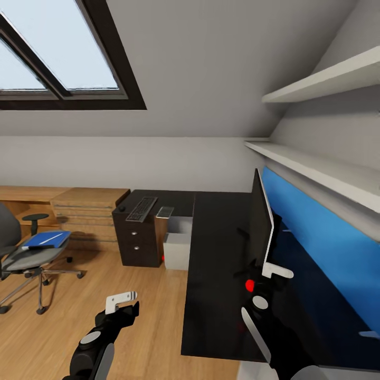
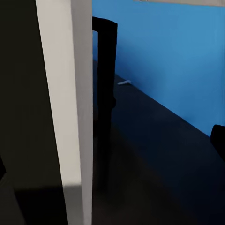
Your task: In the bedroom, organize the workspace by keeping the computer under the desk, ensuring the monitor is on the desk, placing the keyboard on the desk next to the monitor, placing the mouse on the desk next to the keyboard, moving the folder from the swivel chair onto the desk next to the mouse, stacking the notebook on top of the folder with the pen on top of the notebook, and positioning the swivel chair next to the desk.
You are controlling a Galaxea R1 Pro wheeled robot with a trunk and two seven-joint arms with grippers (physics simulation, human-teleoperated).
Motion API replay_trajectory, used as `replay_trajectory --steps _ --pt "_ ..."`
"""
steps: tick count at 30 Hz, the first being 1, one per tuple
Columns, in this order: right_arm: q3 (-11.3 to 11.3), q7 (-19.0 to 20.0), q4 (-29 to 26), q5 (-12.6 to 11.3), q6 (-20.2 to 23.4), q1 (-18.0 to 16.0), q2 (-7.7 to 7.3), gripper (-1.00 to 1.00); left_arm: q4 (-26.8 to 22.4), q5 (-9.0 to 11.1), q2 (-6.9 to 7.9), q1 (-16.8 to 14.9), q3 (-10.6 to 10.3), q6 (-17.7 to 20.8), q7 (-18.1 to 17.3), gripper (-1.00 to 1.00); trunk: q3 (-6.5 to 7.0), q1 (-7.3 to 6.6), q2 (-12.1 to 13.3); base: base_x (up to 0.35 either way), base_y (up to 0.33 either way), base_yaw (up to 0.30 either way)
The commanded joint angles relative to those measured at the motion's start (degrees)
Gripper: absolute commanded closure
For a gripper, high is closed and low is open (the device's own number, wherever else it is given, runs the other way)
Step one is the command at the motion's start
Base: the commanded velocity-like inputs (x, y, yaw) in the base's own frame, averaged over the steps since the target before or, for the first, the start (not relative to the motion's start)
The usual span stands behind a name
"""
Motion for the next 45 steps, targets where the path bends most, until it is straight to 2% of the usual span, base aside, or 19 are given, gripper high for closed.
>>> replay_trajectory --steps 1,32,45 --pt "0.16 -0.3 -0.03 -0.56 -0.29 -0.06 -0.05 -1.0 -0.09 0.62 0.0 -0.04 -0.06 0.21 0.53 -1.0 -0.09 0.02 -0.06 0.0 -0.22 0.0" --pt "0.26 -0.22 0.05 -0.53 -0.28 -0.06 -0.05 -1.0 -0.09 0.61 -0.03 -0.04 0.02 0.37 0.46 -1.0 -0.09 0.02 -0.06 -0.046 -0.076 0.0" --pt "0.3 -0.22 0.05 -0.55 -0.3 -0.06 0.03 -1.0 -0.09 0.67 -0.04 -0.04 0.02 0.45 0.46 -1.0 -0.09 0.02 -0.06 -0.27 0.0 0.0"
